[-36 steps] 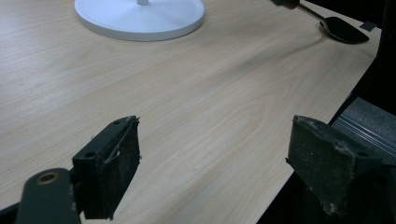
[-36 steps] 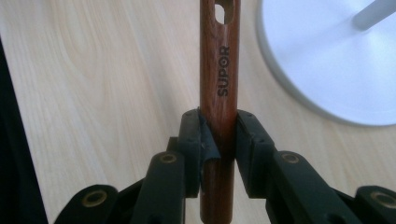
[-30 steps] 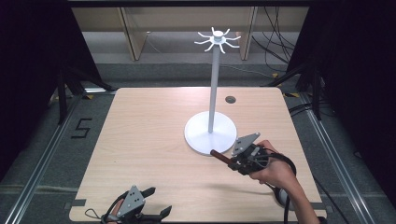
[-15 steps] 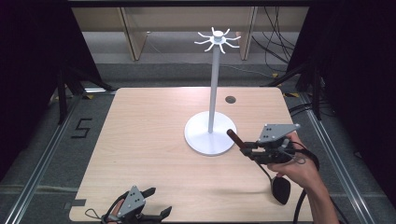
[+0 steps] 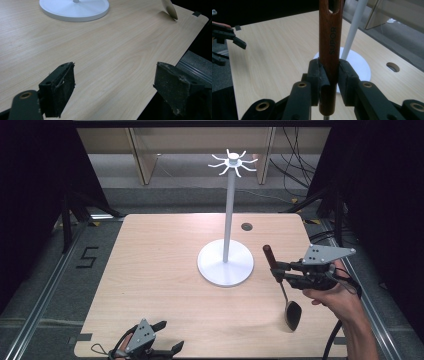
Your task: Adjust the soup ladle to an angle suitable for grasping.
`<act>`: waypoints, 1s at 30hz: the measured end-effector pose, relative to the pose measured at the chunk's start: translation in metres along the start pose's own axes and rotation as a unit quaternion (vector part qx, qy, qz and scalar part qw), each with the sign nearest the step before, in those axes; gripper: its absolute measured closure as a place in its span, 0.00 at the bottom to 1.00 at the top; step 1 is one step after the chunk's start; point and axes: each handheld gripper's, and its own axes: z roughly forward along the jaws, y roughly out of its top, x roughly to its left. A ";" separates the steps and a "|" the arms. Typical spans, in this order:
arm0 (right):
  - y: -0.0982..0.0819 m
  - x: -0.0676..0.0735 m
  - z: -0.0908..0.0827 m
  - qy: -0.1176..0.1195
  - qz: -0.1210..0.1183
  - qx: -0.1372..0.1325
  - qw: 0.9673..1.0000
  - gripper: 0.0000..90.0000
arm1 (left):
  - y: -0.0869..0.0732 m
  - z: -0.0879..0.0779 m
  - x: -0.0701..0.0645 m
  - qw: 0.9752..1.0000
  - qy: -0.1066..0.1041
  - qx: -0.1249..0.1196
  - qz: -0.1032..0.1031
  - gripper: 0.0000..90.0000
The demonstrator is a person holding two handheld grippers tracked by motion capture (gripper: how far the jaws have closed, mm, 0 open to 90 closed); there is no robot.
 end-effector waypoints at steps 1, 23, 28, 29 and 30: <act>0.000 0.001 -0.001 0.005 0.004 0.000 1.000 0.82 | -0.001 0.000 -0.001 1.000 0.000 -0.001 -0.010 0.18; 0.011 -0.003 -0.025 0.018 0.019 -0.085 0.996 0.82 | -0.001 0.002 -0.001 1.000 -0.001 -0.001 -0.019 0.18; 0.012 -0.006 -0.022 0.014 0.020 -0.100 0.995 0.82 | 0.000 0.004 0.000 1.000 -0.001 -0.007 -0.024 0.18; 0.013 -0.005 -0.021 0.015 0.029 -0.098 0.995 0.82 | 0.000 0.004 0.000 1.000 -0.001 -0.007 -0.024 0.18; 0.013 -0.006 -0.022 0.019 0.026 -0.091 0.995 0.82 | 0.000 0.004 -0.001 1.000 0.000 0.003 -0.028 0.18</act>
